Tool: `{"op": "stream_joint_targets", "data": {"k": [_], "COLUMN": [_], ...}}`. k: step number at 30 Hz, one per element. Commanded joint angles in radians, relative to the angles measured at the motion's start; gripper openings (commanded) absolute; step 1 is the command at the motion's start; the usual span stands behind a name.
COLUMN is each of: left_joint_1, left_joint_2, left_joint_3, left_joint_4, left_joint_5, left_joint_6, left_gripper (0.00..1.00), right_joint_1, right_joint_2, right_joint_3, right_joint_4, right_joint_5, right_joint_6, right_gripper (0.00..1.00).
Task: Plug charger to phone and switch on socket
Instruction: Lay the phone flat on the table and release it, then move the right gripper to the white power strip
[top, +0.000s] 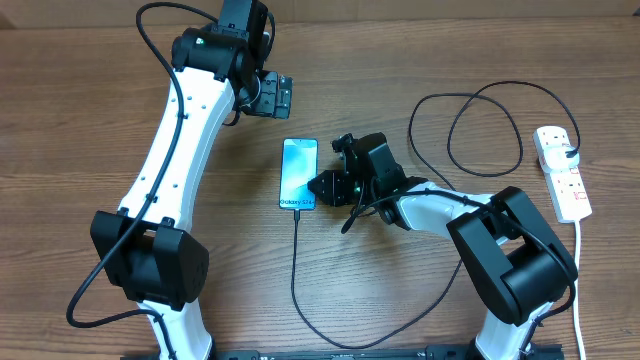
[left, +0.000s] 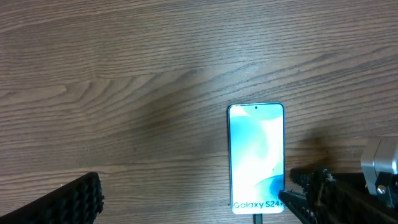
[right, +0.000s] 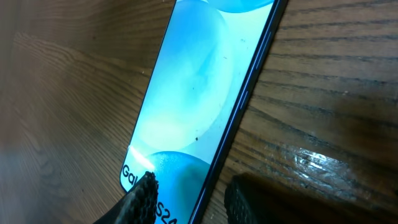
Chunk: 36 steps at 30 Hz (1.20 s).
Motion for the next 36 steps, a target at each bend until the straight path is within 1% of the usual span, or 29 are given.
{"op": "stream_joint_targets", "data": {"k": [1,4,8,11,13,14,15,18,19,24,30,36], "left_joint_1": [0.004,0.004,0.004,0.004,0.004,0.004,0.004,0.004,0.004,0.004,0.004,0.004], "left_joint_2": [-0.015,-0.015,-0.015,-0.015,-0.015,-0.015,-0.015,-0.015,-0.015,-0.015,-0.015,-0.015], "left_joint_3": [0.007,0.007,0.007,0.007,0.007,0.007,0.007,0.007,0.007,0.007,0.007,0.007], "left_joint_4": [-0.002,-0.002,-0.002,-0.002,-0.002,-0.002,-0.002,-0.002,-0.002,-0.002,-0.002,-0.002], "left_joint_5": [-0.013,-0.013,-0.013,-0.013,-0.013,-0.013,-0.013,-0.013,-0.013,-0.013,-0.013,-0.013], "left_joint_6": [-0.003,-0.003,-0.003,-0.003,-0.003,-0.003,-0.003,-0.003,-0.003,-0.003,-0.003,-0.003], "left_gripper": [1.00,1.00,1.00,1.00,1.00,1.00,1.00,1.00,1.00,1.00,1.00,1.00], "right_joint_1": [0.005,0.000,-0.019,-0.043,-0.068,-0.077,-0.092,-0.130,-0.162,-0.262,-0.404,-0.544], "right_joint_2": [0.008,0.008,-0.015,-0.081,-0.146,-0.167,-0.201,-0.286,-0.347,-0.475,-0.582,-0.626], "right_joint_3": [-0.001,-0.001,0.002,0.005,0.008,0.008,0.007,0.007,0.008,0.007,0.007,0.007], "right_joint_4": [0.006,0.006,-0.016,-0.082,-0.148,-0.169,-0.206,-0.300,-0.367,-0.525,-0.706,-0.795], "right_joint_5": [0.007,0.007,0.006,0.006,0.006,0.007,0.007,0.006,0.007,0.007,0.007,0.005], "right_joint_6": [-0.008,-0.008,-0.008,-0.008,-0.008,-0.008,-0.008,-0.008,-0.008,-0.008,-0.020,-0.019], "right_gripper": [0.39,0.43,0.40,0.31,0.14,0.08,0.04,0.04,0.04,0.04,0.04,0.04]}}
